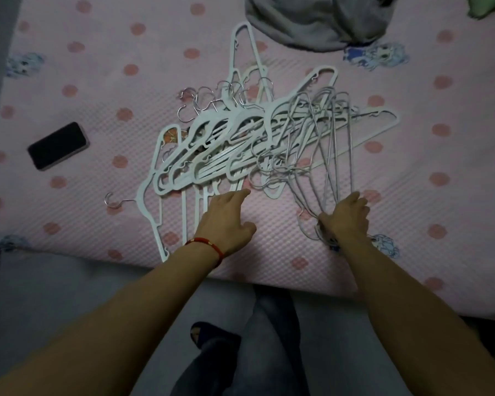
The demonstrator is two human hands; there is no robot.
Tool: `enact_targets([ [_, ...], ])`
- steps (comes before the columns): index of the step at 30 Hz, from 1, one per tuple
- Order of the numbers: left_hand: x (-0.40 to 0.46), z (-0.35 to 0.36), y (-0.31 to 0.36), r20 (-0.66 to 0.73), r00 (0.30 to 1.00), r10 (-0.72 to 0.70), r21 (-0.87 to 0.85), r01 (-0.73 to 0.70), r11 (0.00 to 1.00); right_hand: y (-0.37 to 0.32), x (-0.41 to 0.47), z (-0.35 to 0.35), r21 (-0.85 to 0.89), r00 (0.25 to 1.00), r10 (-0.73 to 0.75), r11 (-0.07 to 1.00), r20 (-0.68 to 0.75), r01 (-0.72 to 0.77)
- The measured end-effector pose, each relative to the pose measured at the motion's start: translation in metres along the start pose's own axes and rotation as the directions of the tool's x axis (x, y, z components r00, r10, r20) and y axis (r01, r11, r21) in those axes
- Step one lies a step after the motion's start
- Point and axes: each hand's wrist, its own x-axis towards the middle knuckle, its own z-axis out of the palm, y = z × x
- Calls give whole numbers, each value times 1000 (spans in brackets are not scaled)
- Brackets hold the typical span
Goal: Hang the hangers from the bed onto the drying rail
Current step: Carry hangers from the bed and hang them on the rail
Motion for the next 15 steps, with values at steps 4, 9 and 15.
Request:
enact_targets([
  [4, -12, -8, 0, -34, 999, -32, -82, 29, 996, 7, -18, -7, 52, 992, 10, 999, -125, -3],
  [9, -33, -28, -4, -72, 994, -77, -149, 66, 987, 5, -60, -41, 161, 958, -107, 975, -266, 154],
  [15, -74, -69, -4, -63, 970, -235, -518, 170, 838, -62, -130, -98, 375, 853, -508, 773, -115, 511],
])
